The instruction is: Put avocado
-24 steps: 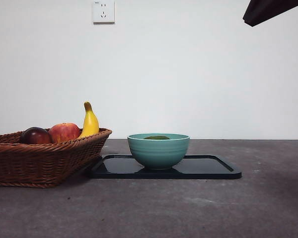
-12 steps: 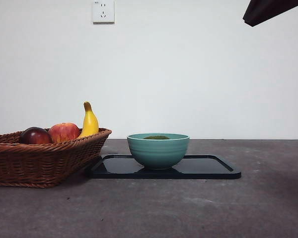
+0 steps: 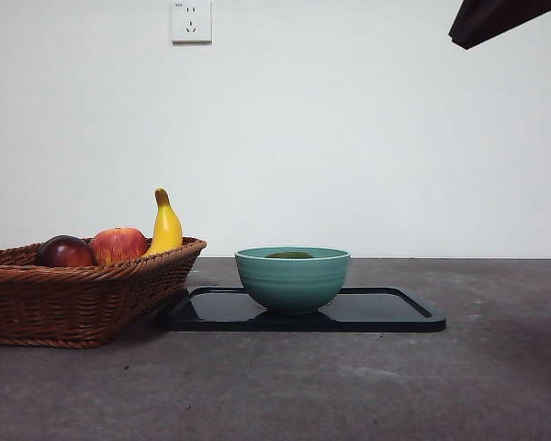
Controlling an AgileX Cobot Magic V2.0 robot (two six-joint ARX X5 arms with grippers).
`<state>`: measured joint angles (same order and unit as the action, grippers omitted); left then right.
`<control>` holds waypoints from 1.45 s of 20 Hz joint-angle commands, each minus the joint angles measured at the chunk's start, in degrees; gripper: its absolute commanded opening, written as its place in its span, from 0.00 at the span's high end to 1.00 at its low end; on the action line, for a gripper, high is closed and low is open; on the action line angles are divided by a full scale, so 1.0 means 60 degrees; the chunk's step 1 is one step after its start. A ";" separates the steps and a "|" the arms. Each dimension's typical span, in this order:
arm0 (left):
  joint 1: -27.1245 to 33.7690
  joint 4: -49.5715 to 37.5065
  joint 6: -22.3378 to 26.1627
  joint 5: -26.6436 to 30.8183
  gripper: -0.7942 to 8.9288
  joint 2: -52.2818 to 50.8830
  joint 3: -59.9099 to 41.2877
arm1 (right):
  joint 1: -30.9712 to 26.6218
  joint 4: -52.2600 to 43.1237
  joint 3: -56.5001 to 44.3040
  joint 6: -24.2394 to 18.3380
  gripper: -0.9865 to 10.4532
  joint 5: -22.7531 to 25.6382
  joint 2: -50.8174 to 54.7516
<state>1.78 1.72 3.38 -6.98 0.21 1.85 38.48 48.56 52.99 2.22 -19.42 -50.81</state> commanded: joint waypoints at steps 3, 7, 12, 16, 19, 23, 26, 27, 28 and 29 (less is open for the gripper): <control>0.0029 0.0907 -0.0444 0.0025 0.91 -0.0007 -0.0204 | 0.0073 -0.0095 0.0076 0.0087 0.91 -0.0015 -0.0066; 0.0029 0.1443 -0.0506 0.0022 0.91 -0.0007 -0.0204 | 0.0073 -0.0095 0.0076 0.0091 0.91 -0.0011 -0.0066; 0.0029 0.1443 -0.0499 0.0022 0.91 -0.0004 -0.0200 | 0.0073 -0.0095 0.0076 0.0091 0.91 -0.0011 -0.0066; 0.0029 0.1443 -0.0499 0.0018 0.91 -0.0004 -0.0200 | 0.0073 -0.0095 0.0076 0.0087 0.91 -0.0011 -0.0066; 0.0029 0.1443 -0.0499 0.0018 0.91 -0.0004 -0.0200 | 0.0073 -0.0095 0.0076 0.0087 0.91 -0.0011 -0.0066; 0.0029 0.1443 -0.0499 0.0022 0.91 -0.0004 -0.0200 | -0.0022 -0.0077 0.0076 -0.0029 0.91 0.0007 0.0036; 0.0029 0.1443 -0.0499 0.0022 0.91 -0.0004 -0.0200 | -0.0969 -0.0765 0.0036 -0.0976 0.91 0.0062 0.0903; 0.0029 0.1443 -0.0499 0.0022 0.91 -0.0004 -0.0200 | -0.1479 -0.1333 -0.0095 -0.0882 0.91 0.0062 0.1388; 0.0029 0.1443 -0.0503 0.0022 0.91 -0.0004 -0.0200 | -0.2062 -0.1942 -0.0324 -0.0805 0.91 0.0069 0.1931; 0.0029 0.1443 -0.0499 0.0022 0.91 -0.0004 -0.0200 | -0.2718 -0.2477 -0.0656 -0.0790 0.91 0.0240 0.2535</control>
<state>1.78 10.04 0.54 -6.92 0.23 1.85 22.76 34.00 49.10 -1.76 -18.04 -35.77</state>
